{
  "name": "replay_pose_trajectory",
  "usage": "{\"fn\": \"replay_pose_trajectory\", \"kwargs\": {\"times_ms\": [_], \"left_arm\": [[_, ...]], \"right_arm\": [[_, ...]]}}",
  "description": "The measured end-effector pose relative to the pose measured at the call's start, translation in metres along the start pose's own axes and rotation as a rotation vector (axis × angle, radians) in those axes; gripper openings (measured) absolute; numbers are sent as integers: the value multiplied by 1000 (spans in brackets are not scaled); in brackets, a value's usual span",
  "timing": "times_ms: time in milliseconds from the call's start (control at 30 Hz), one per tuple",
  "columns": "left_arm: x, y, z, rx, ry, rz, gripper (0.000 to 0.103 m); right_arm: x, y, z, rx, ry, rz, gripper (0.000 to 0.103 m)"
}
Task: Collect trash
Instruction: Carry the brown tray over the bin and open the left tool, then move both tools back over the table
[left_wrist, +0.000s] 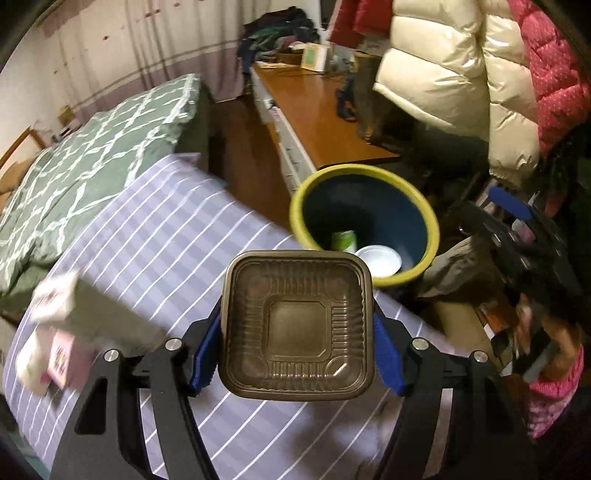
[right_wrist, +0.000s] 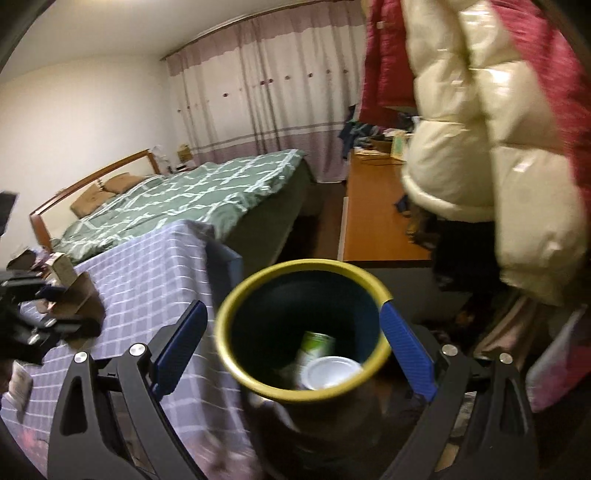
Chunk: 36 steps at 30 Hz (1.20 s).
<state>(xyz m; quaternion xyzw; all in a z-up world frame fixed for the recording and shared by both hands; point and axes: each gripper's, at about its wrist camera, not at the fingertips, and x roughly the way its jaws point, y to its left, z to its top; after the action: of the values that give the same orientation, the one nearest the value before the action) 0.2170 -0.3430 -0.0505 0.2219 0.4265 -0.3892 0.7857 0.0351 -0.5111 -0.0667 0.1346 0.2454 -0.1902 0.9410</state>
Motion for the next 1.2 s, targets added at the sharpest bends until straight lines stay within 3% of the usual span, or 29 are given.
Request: {"fn": "replay_pose_trajectory", "kwargs": {"times_ms": [200,467,500,533,600,767,900,1067,1200], "left_arm": [[60,-39,48,41,42,-31,69],[123,-72,79,47,98,-37,71],[126,-74,80,45,95,-32,73],[129,-74,82,41,90,-28,84],[127,-75,85,26,68,-27,88],[97,-64,82,4,17,-39,88],[36,-46,65,-33,-105,-50,91],[-55,-3,17,-119,-287,13,96],[-118,44,-43,-229,-395,122,98]], "right_arm": [[-12,-34,-9,17,-4,-59,91],[-9,-59,-17,61,26,-74,91],[-8,-59,-18,62,28,-74,91],[-7,-59,-18,63,31,-74,91],[-5,-58,-18,64,34,-72,91],[-2,-55,-18,59,46,-68,91],[0,-48,-21,57,58,-49,91],[2,-28,-20,25,64,-9,91],[2,-6,-19,3,75,46,91]]}}
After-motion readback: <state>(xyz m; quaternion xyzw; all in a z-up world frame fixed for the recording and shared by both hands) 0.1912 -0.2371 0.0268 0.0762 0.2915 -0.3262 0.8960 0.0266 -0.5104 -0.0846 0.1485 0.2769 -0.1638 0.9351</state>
